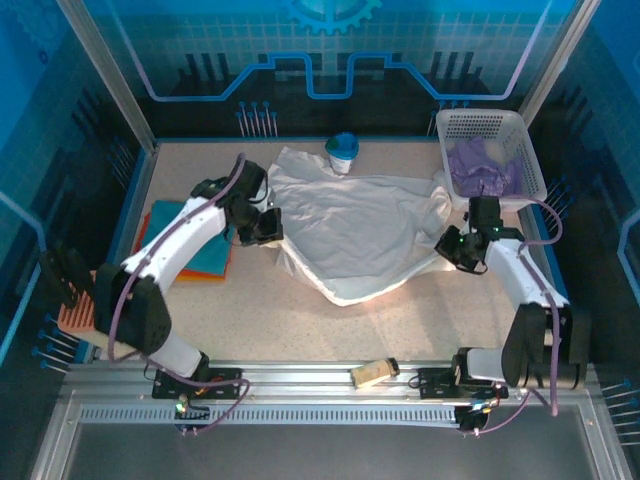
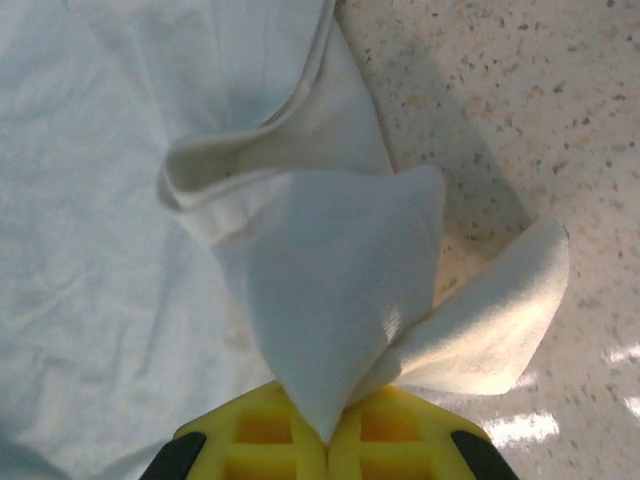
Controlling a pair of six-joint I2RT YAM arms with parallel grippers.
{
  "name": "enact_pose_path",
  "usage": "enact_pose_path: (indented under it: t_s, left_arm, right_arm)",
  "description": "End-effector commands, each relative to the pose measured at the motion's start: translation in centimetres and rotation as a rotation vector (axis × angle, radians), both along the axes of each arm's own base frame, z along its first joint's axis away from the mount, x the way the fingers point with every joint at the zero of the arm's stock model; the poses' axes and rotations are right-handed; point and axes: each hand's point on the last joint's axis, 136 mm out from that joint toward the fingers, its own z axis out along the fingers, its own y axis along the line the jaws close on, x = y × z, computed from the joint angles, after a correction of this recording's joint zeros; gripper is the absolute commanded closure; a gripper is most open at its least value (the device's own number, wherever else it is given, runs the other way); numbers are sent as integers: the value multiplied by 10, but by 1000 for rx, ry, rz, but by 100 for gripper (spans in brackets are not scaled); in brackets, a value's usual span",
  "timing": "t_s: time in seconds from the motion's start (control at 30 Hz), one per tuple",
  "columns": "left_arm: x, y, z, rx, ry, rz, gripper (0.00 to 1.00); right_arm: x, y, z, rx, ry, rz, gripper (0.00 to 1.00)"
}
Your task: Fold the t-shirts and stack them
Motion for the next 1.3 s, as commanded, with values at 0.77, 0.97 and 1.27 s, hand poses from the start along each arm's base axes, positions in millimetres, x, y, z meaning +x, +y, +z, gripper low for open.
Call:
enact_pose_path:
  t_s: [0.77, 0.97, 1.27]
  left_arm:
    - [-1, 18, -91, -39, 33, 94, 50]
    - [8, 15, -112, -68, -28, 120, 52]
    - [33, 8, -123, -76, -54, 121, 67]
  right_arm:
    - [11, -5, -39, 32, -2, 17, 90]
    - [6, -5, -36, 25, -10, 23, 90]
    - [1, -5, -38, 29, -9, 20, 91]
